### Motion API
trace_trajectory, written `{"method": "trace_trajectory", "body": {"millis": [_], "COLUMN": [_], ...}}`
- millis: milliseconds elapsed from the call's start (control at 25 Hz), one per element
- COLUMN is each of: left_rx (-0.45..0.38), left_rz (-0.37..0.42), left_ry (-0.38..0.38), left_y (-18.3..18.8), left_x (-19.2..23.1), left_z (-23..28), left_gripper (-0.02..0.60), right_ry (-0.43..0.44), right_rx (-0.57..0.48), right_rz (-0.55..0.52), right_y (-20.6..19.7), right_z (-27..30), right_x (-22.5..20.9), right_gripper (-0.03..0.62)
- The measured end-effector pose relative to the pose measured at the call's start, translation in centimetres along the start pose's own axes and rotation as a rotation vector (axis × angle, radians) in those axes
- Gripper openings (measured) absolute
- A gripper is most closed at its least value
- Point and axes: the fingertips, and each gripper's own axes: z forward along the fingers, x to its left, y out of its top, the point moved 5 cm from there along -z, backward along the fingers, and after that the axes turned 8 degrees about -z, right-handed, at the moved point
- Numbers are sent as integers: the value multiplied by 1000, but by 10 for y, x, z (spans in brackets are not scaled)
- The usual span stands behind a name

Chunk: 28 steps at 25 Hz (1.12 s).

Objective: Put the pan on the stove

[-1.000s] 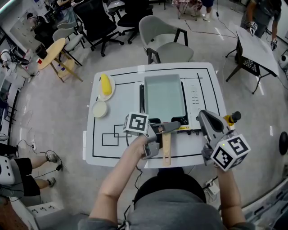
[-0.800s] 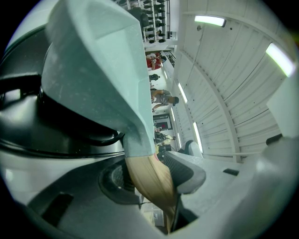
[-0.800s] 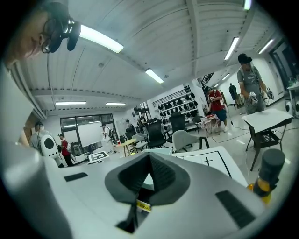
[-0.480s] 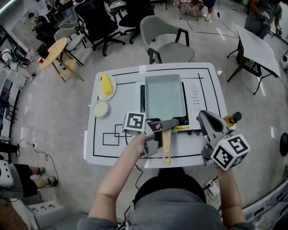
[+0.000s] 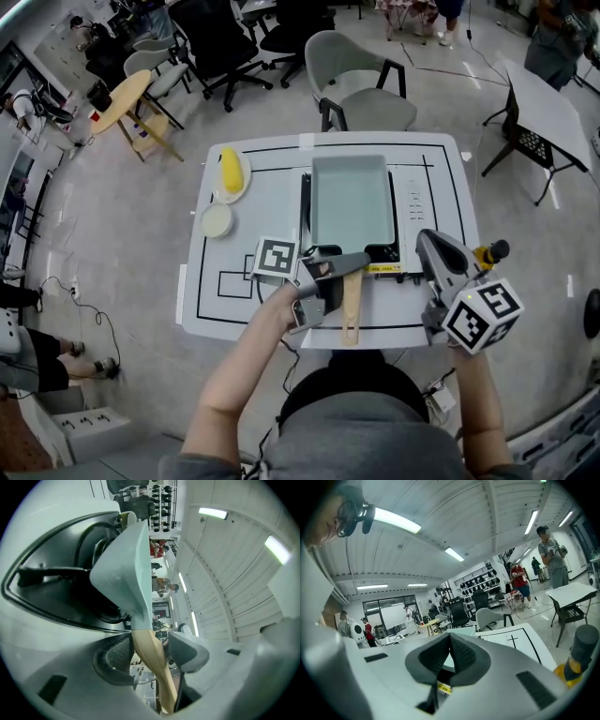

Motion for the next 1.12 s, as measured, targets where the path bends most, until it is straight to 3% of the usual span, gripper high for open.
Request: {"method": "trace_trajectory", "body": {"millis": [280, 400, 560, 720, 840, 1120], "left_rx": [-74, -118, -199, -314, -394, -579], "left_rz": [6, 55, 161, 312, 458, 835], "left_ry": [18, 39, 132, 238, 358, 632], "left_y": [-2, -1, 5, 16, 22, 28], "left_x": [4, 1, -5, -16, -22, -37], "left_z": [-33, -47, -71, -92, -102, -109], "left_gripper": [215, 215, 215, 215, 210, 112], "right_ry": [40, 52, 62, 61, 57, 43], "right_rx": [9, 10, 11, 17, 17, 13], "right_rz": [-10, -19, -21, -21, -20, -22], "right_y": [-2, -2, -3, -5, -7, -8], "right_z": [7, 9, 10, 9, 8, 6], "right_x": [3, 4, 4, 4, 2, 4], "right_gripper": [3, 3, 3, 3, 3, 3]}}
